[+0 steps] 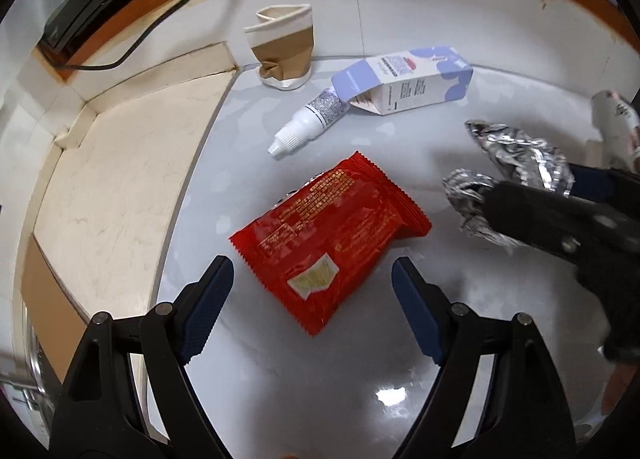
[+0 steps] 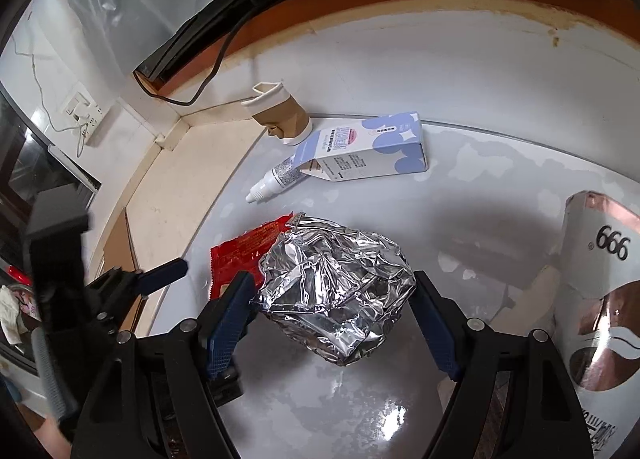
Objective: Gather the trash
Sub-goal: 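Grasp the red wrapper with the left gripper while the right gripper grasps the foil ball, then carry the red wrapper and foil ball down over the round bin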
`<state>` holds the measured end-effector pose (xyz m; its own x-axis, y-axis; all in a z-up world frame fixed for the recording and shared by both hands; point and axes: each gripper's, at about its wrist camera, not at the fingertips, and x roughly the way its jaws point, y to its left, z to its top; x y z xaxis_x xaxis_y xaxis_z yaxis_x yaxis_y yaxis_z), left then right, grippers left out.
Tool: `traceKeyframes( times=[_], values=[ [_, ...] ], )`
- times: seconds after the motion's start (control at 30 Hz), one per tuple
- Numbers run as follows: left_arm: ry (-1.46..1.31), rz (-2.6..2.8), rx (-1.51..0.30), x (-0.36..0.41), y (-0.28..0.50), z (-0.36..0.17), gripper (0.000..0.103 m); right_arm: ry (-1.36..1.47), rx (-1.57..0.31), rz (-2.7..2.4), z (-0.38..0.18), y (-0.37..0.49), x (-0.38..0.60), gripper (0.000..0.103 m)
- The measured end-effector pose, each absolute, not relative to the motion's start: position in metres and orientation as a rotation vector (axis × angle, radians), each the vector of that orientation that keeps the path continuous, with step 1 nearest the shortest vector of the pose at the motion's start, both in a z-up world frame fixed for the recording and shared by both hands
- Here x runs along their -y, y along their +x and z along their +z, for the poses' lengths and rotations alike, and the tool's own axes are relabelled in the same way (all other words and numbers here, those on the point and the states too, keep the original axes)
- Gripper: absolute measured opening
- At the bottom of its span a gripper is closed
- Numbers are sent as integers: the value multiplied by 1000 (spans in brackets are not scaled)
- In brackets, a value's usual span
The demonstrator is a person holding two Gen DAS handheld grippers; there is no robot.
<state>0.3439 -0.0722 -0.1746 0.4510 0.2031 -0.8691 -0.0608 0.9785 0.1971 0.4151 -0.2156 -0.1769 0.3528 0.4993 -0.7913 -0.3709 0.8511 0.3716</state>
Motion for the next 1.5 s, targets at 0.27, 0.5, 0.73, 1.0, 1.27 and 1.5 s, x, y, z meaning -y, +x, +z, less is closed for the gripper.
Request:
traceKeyframes(
  times=[0.27,0.5,0.73,1.0,1.27,1.5],
  values=[
    [80,131,-1143,64,354,-186,17,137,-1058,586,-176,407,220,78],
    [-47,115,-1079,54,337,-169,4,131,-1037,608,-174,395,221,78],
    [-181,107,-1028,46,296,-139,3,118,-1004,649,-160,372,222,78],
    [-242,127,-977,46,229,-108,3,119,-986,709,-142,328,222,78],
    [-268,128,-956,37,147,-93,3,110,-970,734,-124,260,218,78],
    [-269,115,-973,22,75,-101,3,90,-989,741,-122,181,203,78]
  ],
)
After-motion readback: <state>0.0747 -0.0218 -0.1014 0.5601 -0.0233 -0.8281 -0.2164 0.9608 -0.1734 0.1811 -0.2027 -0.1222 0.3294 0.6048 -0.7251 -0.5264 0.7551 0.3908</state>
